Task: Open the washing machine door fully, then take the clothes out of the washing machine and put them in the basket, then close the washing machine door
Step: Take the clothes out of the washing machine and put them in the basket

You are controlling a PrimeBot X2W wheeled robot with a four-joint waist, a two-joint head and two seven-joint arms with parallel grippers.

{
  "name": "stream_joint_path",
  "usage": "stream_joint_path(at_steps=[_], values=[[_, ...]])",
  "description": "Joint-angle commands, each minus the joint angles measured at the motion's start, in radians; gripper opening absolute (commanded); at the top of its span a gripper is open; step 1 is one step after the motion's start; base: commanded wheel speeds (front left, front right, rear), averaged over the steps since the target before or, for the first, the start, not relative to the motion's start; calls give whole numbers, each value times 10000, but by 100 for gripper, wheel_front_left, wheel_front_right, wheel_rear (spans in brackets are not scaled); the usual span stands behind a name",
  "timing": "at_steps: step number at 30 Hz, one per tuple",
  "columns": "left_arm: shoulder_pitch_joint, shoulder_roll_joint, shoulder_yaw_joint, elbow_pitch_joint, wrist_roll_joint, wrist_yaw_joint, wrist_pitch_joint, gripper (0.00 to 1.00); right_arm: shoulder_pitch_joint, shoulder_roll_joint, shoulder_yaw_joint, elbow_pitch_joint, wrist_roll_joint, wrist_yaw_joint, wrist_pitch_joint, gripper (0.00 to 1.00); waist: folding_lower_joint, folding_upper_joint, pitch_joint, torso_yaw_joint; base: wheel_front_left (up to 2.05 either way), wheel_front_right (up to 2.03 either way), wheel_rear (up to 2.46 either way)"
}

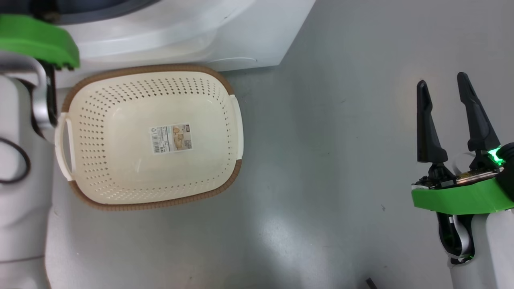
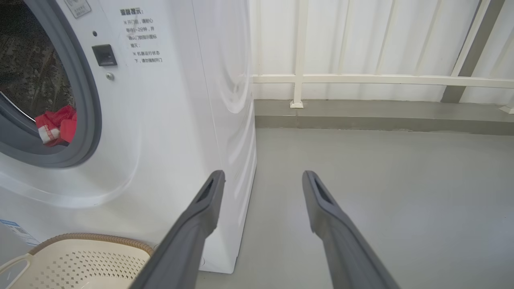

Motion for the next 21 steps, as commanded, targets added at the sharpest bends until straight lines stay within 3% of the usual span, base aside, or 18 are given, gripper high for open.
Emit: stream_joint_path(at_steps=[1, 21], values=[[-299, 548, 141, 29, 181, 2, 133, 100, -29, -60, 268, -222, 56, 62, -63, 100, 0, -1, 88, -74, 0, 0, 0], [-2327, 1486, -409, 4023, 712, -18, 750, 100, -36, -60, 744, -68, 252, 62, -63, 100, 0, -1, 96, -750, 0, 0, 0]])
